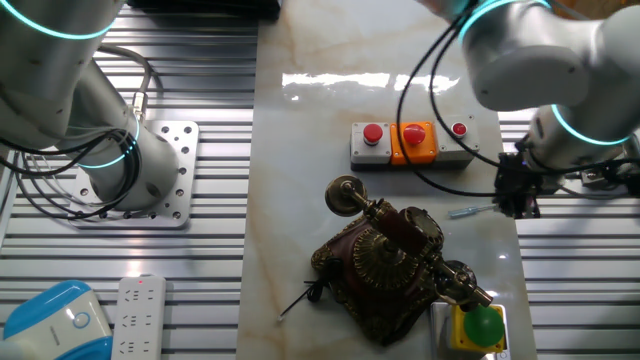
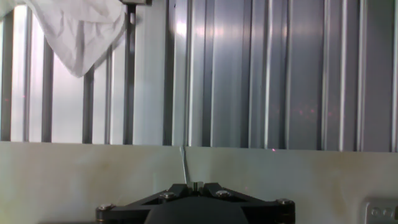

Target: Dial a number on an old rotary phone

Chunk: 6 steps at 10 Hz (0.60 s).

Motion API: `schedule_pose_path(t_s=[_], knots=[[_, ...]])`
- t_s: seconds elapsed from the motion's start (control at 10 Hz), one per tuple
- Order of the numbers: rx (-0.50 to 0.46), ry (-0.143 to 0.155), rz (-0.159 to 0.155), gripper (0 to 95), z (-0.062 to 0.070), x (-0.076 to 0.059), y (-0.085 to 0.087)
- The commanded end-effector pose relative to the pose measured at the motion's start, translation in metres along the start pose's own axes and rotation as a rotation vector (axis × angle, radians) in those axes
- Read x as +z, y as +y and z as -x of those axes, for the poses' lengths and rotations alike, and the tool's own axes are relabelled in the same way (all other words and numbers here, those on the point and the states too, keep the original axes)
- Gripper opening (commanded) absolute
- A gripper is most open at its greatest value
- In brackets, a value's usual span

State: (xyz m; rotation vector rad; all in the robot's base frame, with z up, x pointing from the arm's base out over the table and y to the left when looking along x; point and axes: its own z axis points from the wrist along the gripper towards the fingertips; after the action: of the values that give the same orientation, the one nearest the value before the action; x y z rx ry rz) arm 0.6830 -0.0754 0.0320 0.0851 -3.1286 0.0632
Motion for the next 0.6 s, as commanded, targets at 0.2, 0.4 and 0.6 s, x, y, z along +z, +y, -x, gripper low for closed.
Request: schedule_pose_path(t_s=[0.2,0.4,0.6], knots=[[-0.024,-0.001,-0.003,19.0,-0.001,0.003,0.002],[-0.022,-0.002,-0.004,19.0,0.000,0.008,0.004],[-0.021,-0.002,-0.005,19.0,0.001,0.013,0.004]])
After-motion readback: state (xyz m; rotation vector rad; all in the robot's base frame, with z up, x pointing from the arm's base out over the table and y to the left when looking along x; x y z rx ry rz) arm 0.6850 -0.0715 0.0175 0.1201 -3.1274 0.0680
